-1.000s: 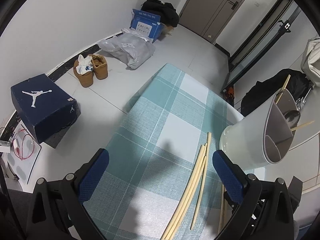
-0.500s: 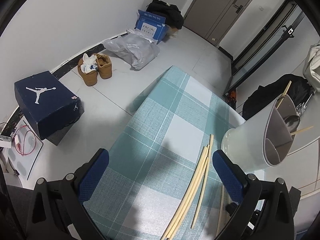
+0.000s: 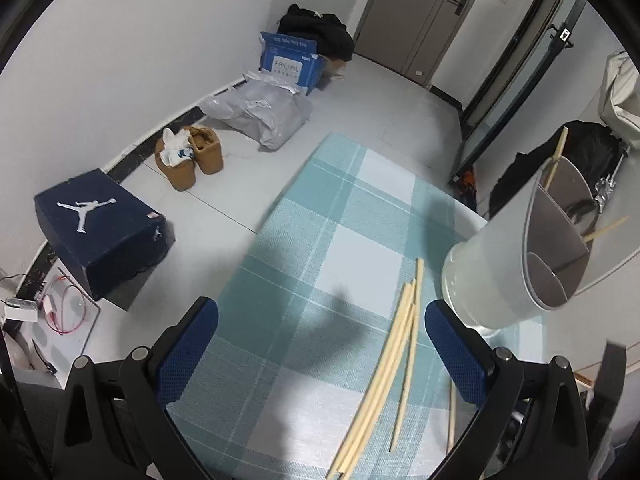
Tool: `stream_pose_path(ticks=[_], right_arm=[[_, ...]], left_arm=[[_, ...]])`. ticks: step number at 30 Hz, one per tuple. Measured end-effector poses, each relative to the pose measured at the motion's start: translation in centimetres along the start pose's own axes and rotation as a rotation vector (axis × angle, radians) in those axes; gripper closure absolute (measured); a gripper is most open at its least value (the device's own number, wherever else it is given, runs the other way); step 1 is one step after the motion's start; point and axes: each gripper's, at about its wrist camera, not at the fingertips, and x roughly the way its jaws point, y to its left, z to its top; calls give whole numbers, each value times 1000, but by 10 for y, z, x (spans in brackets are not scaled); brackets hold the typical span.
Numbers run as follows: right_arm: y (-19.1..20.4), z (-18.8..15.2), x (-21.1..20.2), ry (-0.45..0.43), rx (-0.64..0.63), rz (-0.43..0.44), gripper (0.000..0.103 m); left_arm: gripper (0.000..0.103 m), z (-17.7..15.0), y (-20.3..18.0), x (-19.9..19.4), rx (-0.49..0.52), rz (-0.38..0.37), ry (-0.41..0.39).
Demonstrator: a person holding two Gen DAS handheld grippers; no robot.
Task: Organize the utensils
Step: 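Grasp a single wooden chopstick from the table with the right tool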
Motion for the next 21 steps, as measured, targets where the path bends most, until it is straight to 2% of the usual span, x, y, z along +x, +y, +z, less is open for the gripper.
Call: stream_pose_path(ticks=[1,2,5,8,9,10,12,16,21], right_arm=[[2,4,1,-16,-7,-10,68],[6,7,4,-29,-21,-22,67],[15,16,10,-58,-92,-29,68],[20,17,22,-24,-117,-24,68],[20,17,20,-48,-108,-20,73],[18,17,21,-43,-98,-14,83],[14,17,18,-46,-66,-22,96],[7,13,15,-53,-36,17,97],[-12,11,-12,-161,64,89,97]], left_arm=[[1,-2,1,-1,-3,0,-1],[2,-3,2,-2,-3,8,-3],[1,-6,0,-4,5,61,-25],[1,-9,0,-2,6,70,-19],[2,-9,-1,-1,7,71,-16],[2,-11,-2,-1,12,80,-15],[1,-13,-4,-2,19,100,-23],[2,-17,-16,-5,66,135,-45],[2,-23,-40,-6,148,84,-9]])
